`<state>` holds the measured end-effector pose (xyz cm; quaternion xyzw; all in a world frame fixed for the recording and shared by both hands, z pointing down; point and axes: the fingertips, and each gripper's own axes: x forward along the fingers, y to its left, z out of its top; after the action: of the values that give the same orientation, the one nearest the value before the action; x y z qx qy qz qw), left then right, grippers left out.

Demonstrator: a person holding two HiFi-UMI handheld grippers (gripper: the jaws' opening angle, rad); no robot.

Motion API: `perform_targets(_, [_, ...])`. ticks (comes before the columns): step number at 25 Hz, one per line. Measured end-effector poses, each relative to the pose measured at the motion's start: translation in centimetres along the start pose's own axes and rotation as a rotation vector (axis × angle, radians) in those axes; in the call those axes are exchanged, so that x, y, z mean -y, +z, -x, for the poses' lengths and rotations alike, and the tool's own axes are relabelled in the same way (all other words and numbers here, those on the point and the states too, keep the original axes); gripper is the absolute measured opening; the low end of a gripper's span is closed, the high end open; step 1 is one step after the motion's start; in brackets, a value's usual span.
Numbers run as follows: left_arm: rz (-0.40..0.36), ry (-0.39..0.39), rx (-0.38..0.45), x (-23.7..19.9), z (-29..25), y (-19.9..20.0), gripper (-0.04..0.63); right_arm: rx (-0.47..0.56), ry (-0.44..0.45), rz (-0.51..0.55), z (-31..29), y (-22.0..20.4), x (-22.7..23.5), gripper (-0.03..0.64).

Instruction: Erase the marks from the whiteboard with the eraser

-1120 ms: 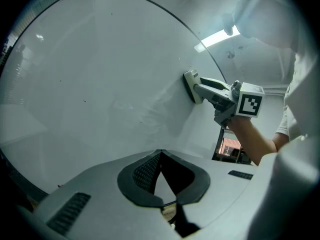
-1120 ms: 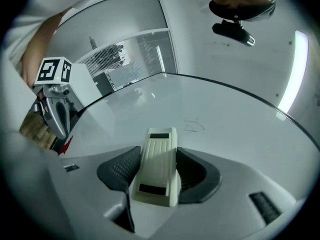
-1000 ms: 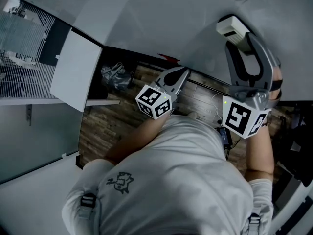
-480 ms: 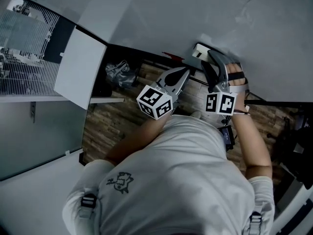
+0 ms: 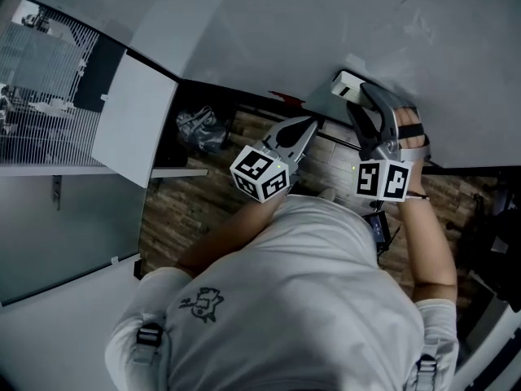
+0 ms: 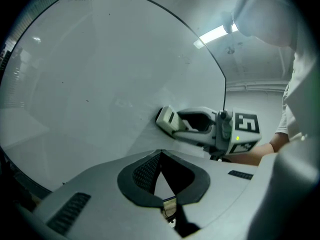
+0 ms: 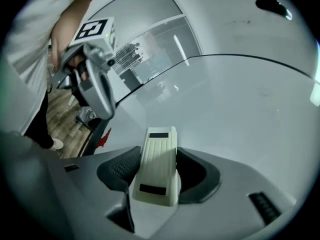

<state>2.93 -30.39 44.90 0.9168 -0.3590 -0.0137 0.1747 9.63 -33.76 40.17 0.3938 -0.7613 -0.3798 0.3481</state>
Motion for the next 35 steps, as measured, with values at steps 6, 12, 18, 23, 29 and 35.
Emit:
perform_targets(6, [-0.007,-0.036,0.001,1.3,-1.1,-0.1,0.008,0.072,-0.199,0.028,6.0,3.6,12.1,0.235])
perform_targets(12, [-0.016,-0.078,-0.003,3.0,-2.1,0.0,0.008,0.087,-0.361,0.108,12.7,5.0,22.7,0.235])
perform_targets(18, [-0.024,-0.104,0.002,3.8,-3.0,0.0,0.008,0.133,-0.589,0.04,17.9,5.4,30.4,0.235])
perform_targets(23, [-0.028,-0.11,0.002,4.1,-3.3,0.1,0.008,0.138,-0.613,-0.017,17.4,5.3,29.9,0.235])
perform_targets(29, [-0.023,-0.092,0.0,3.7,-3.0,-0.1,0.008,0.086,-0.413,0.07,10.0,6.6,22.1,0.235])
perform_targets(35, [0.0,-0.031,0.007,1.7,-1.4,-0.5,0.008,0.127,-0.191,0.176,2.1,6.7,10.3,0.235])
